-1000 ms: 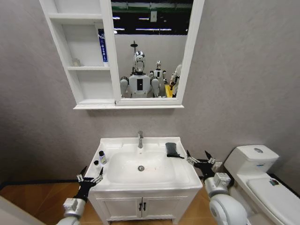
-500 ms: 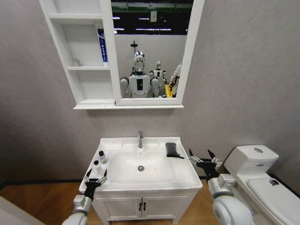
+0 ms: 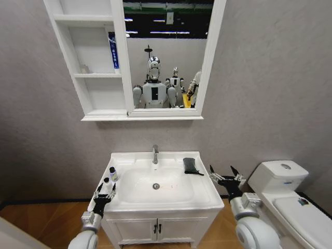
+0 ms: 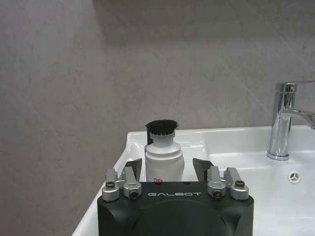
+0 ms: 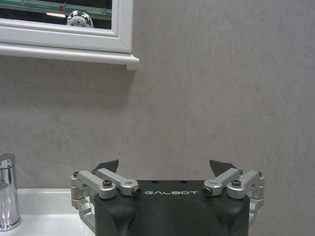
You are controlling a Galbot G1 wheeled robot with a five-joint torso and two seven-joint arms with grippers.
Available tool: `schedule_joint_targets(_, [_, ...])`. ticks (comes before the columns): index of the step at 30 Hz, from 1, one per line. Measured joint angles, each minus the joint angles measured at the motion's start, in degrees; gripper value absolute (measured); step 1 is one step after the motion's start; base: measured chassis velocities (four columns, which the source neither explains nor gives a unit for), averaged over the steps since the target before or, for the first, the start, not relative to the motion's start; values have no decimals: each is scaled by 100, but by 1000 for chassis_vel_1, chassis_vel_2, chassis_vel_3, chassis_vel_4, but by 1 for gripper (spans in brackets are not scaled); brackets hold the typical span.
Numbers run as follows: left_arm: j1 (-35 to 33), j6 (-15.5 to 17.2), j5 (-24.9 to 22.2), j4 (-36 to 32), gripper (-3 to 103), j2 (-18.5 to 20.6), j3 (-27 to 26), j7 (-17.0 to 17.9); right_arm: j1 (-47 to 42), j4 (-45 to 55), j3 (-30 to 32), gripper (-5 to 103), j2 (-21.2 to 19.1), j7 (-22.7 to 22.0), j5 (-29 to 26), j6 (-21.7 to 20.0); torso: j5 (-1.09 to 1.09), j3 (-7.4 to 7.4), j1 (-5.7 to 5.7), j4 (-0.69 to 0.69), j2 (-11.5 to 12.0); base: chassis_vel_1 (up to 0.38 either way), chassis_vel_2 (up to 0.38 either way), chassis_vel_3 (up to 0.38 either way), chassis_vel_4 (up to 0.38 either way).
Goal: Move facial cleanser and shampoo from washbasin to cabinet, then wipe washbasin with towel.
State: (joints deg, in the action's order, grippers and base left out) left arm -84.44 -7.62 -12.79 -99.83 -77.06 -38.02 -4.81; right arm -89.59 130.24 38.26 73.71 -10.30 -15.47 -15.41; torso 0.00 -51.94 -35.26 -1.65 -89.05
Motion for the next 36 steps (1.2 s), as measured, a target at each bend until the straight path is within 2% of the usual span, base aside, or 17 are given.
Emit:
schedule_joint_targets(1, [0, 0, 0, 0, 64, 0, 0, 0, 0, 0, 0, 100, 0, 0, 0, 0, 0, 0, 0, 0, 0, 0, 0, 0, 0])
schedule_joint_targets(3, [6, 13, -10, -3, 48, 5, 1, -16, -13, 8, 0, 100, 4, -16, 6, 0, 0, 0, 0, 0, 0, 0, 0, 0, 0])
schedule_joint_targets(5, [9, 16, -14, -6, 43, 9, 1, -20, -12, 12, 1, 100, 4, -30, 7, 0, 0, 0, 0, 0, 0, 0, 0, 0, 0])
schedule_joint_targets(9, [2, 28, -31, -47, 38, 24, -4, -23, -8, 34, 1, 100, 10, -67, 8, 0, -1, 0, 0, 0, 0, 0, 0, 0, 0])
schedule_joint_targets(15, [-202, 410, -297, -690, 38, 234, -75, 64, -50, 76, -35, 100, 57, -90, 97, -3, -1, 0, 0, 0, 0, 0, 0, 0, 0])
schedule_joint_targets(17, [-240, 1034, -500, -1338, 38, 620, -169, 338, -38, 75, -94, 100, 76, -90, 136, -8, 0, 0, 0, 1, 0, 0, 0, 0, 0])
schedule_joint_targets(18, [-240, 1034, -500, -1338, 38, 620, -169, 338, -38, 75, -94, 100, 76, -90, 136, -8, 0, 0, 0, 1, 0, 0, 0, 0, 0])
schedule_joint_targets(20, [-133, 1740, -1015, -1969, 38, 1100, -291, 737, -23, 96, -153, 100, 58, -90, 135, -55, 0, 0, 0, 1, 0, 0, 0, 0, 0])
schedule_joint_targets(21, [-133, 1740, -1015, -1969, 38, 1100, -291, 737, -23, 96, -153, 100, 58, -90, 135, -55, 0, 0, 0, 1, 0, 0, 0, 0, 0])
schedule_joint_targets(23, [74, 2290, -1678, -2561, 38, 1550, -383, 1253, -19, 154, -179, 100, 16, -90, 107, -105, 0, 0, 0, 0, 0, 0, 0, 0, 0])
schedule_joint_targets(24, [74, 2290, -1678, -2561, 38, 1550, -383, 1253, -19, 154, -179, 100, 16, -90, 107, -105, 0, 0, 0, 0, 0, 0, 0, 0, 0])
schedule_joint_targets(26, [365, 2771, -2404, -3071, 38, 2062, -434, 1848, -42, 225, -184, 100, -43, -89, 59, -141, 2, 0, 0, 0, 0, 0, 0, 0, 0])
schedule_joint_targets(27, [365, 2771, -2404, -3071, 38, 2062, -434, 1848, -42, 225, -184, 100, -43, -89, 59, -141, 2, 0, 0, 0, 0, 0, 0, 0, 0])
schedule_joint_targets(30, [895, 3270, -3349, -3407, 38, 2858, -556, 2384, -76, 289, -194, 100, -174, -70, -19, -160, -1, -1, 0, 1, 0, 0, 0, 0, 0])
schedule_joint_targets(32, [1044, 3367, -3505, -3410, 38, 2999, -571, 2457, -93, 293, -195, 100, -186, -55, -21, -160, -1, 0, 0, 2, 0, 0, 0, 0, 0])
schedule_joint_targets(34, [1746, 3709, -3990, -3232, 38, 3528, -536, 2589, -181, 304, -196, 100, -188, -22, -17, -144, -1, -1, 0, 0, 0, 0, 0, 0, 0])
schedule_joint_targets(36, [2105, 3871, -4214, -3070, 38, 3743, -485, 2638, -202, 316, -200, 100, -187, -20, -15, -137, -1, -1, 0, -3, 0, 0, 0, 0, 0])
